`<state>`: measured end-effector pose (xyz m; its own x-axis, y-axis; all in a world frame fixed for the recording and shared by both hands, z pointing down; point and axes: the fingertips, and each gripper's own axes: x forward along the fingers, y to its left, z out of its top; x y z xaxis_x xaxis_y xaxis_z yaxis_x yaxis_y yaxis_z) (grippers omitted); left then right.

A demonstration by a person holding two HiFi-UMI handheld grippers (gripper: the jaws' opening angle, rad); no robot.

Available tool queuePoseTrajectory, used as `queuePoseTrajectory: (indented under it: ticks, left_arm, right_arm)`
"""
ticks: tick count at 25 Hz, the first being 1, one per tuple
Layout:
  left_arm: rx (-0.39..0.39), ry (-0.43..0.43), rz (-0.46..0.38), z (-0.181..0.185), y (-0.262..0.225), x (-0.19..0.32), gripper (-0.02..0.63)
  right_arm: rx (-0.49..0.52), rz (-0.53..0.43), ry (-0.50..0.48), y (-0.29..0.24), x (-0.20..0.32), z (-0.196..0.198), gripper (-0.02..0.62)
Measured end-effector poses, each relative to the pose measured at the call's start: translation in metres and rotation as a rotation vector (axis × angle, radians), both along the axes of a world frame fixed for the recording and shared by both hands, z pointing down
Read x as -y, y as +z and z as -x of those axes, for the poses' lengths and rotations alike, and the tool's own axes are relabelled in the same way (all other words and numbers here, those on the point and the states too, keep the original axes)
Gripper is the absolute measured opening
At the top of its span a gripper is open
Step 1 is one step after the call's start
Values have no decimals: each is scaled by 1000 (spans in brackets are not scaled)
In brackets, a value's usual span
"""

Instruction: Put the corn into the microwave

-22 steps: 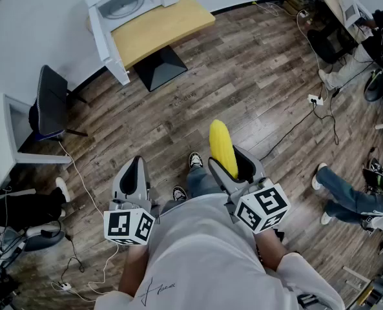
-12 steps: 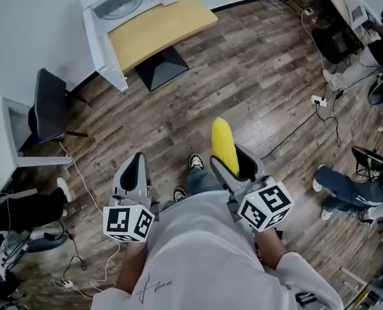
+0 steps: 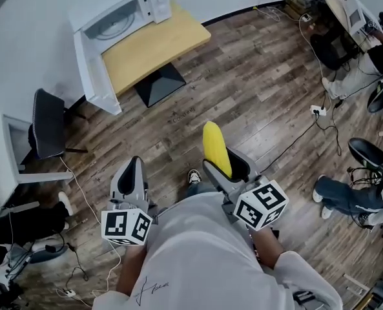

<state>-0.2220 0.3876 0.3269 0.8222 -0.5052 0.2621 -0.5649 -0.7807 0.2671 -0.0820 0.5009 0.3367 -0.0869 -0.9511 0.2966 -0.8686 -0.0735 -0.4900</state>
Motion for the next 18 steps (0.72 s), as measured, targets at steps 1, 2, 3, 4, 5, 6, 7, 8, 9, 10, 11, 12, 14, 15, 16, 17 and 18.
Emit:
queuePoseTrajectory:
  ticks: [1,2,3,4,5,6,7,8,9,10,11,12,14,15,16,17,18]
  left_arm:
    - [-3,1,2,-7,0,2,-13]
    - [-10,-1,11,-14,0,5,-13]
    - [-22,-6,23,-21,0,7,-14]
    - [-36,-12,35,-28,0,10,-13]
    - [-48,-18,41,-34,-1,12,-13]
    - [-54,-20,40,-40,-1,14,-13]
    - [-56,-19,36,-45,-2,16,-14]
    - [-56,-17,32,-50,-4,17,-12]
    - [-56,-16,29,-54,-5,18,-12]
    - [-55,-14,29,-58,-5,20,-13]
    - [-56,-12,33,-62,-5,21,-14]
    - [-59,-8,42,-66,-4,23,-13]
    - [-63,0,58,-73,-2,27,-14]
    - [-61,3,60,-75,-1,29,-13]
    - [-60,5,61,-76,0,31,-13]
    - [-58,6,61,-78,0,33,-12]
    - [-58,7,63,-80,1,36,-13]
  right_arm:
    - [2,-1,-2,0,3,-6,261]
    - [4,0,-5,0,6,-13,261]
    - [7,2,-9,0,8,-19,261]
    - [9,5,-16,0,11,-25,262]
    - [12,6,-23,1,13,-30,261]
    - [15,5,-29,1,15,-33,262]
    - [16,2,-34,0,17,-36,262]
    - [16,0,-38,0,18,-39,262]
    - [16,-1,-42,0,20,-42,262]
    - [17,-1,-44,-1,22,-46,262]
    - [19,1,-44,-1,25,-51,262]
    - [23,3,-44,0,27,-55,262]
    - [31,5,-40,1,31,-61,262]
    - [34,6,-40,2,33,-62,262]
    - [36,7,-41,4,36,-63,262]
    - [37,9,-43,5,38,-64,262]
    - [38,11,-45,7,40,-65,262]
